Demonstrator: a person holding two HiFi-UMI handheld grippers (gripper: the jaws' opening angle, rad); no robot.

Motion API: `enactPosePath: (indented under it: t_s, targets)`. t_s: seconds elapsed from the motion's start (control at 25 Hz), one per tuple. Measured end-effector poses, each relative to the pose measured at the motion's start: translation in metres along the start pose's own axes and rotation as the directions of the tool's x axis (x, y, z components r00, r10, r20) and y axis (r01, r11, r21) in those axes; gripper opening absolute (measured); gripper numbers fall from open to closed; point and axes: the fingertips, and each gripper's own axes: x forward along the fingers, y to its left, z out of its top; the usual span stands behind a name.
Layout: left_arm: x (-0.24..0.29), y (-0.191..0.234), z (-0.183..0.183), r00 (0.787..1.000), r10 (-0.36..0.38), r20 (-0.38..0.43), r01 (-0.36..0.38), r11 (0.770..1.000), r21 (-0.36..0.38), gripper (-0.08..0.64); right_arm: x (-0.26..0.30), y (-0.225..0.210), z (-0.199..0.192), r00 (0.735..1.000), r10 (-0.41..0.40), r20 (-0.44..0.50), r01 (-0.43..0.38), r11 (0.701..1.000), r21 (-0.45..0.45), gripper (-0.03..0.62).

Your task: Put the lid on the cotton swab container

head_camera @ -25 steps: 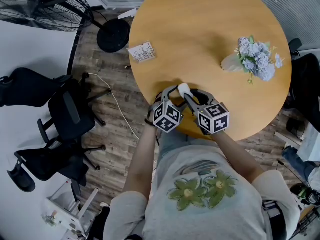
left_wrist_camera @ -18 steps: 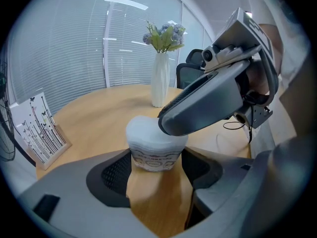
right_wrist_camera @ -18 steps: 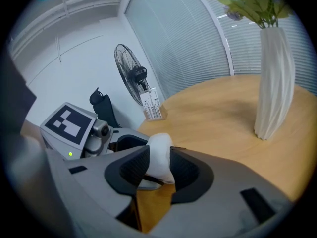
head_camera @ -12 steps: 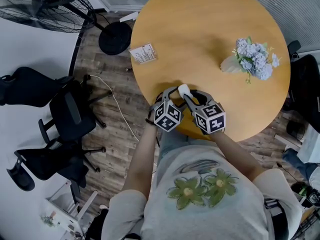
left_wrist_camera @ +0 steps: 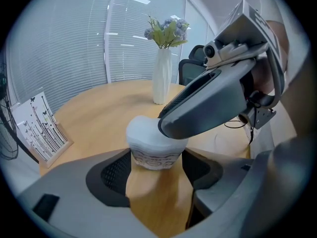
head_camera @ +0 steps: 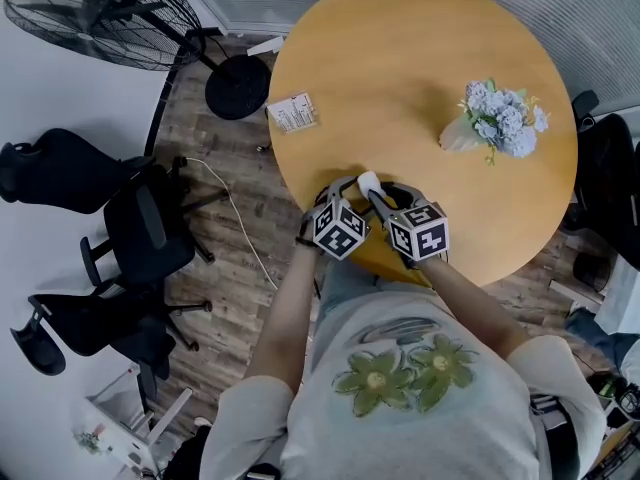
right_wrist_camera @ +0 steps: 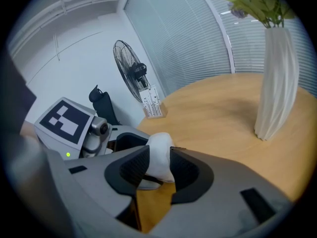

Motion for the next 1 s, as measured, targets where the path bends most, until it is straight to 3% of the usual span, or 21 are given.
enactPosePath:
  t_s: [0.2,0.28,0.52,0.68,0.84,0.96,1.0]
  targets:
    - [-0.011,0.001,0.001,0.999,0.03,0.018,-0.029,0.999,-0.037,0.324,0.0,0.001,0.0,1.0,0.026,-0.001,-0.026,1.0,0.012,0.137]
    - [-0.019,0.003,0.001,0.998,0.047,0.036,-0.044,0.997,-0.065,0.324,-0.003,0.002,0.005,0.999,0.044,0.019,-0.045,0.999,0.03,0.198]
    - [-0.059,0.012,0.009,0.985,0.113,0.131,-0.089,0.981,-0.173,0.324,-0.023,0.002,0.028,0.993,0.046,0.111,-0.049,0.999,0.023,0.18]
    - [-0.088,0.019,0.024,0.96,0.189,0.205,-0.144,0.966,-0.216,0.313,-0.04,0.006,0.035,0.987,0.041,0.157,-0.037,0.999,-0.027,0.17]
    - [-0.117,0.022,0.043,0.925,0.254,0.281,-0.184,0.949,-0.254,0.243,-0.064,0.018,0.05,0.973,0.035,0.23,-0.012,0.995,-0.098,0.119]
    - [-0.137,0.019,0.056,0.897,0.299,0.327,-0.22,0.941,-0.256,0.193,-0.083,0.025,0.063,0.955,0.018,0.295,0.027,0.989,-0.146,0.064]
    - [-0.144,0.018,0.061,0.884,0.32,0.34,-0.241,0.936,-0.256,0.16,-0.09,0.028,0.067,0.948,0.012,0.318,0.042,0.986,-0.161,0.017]
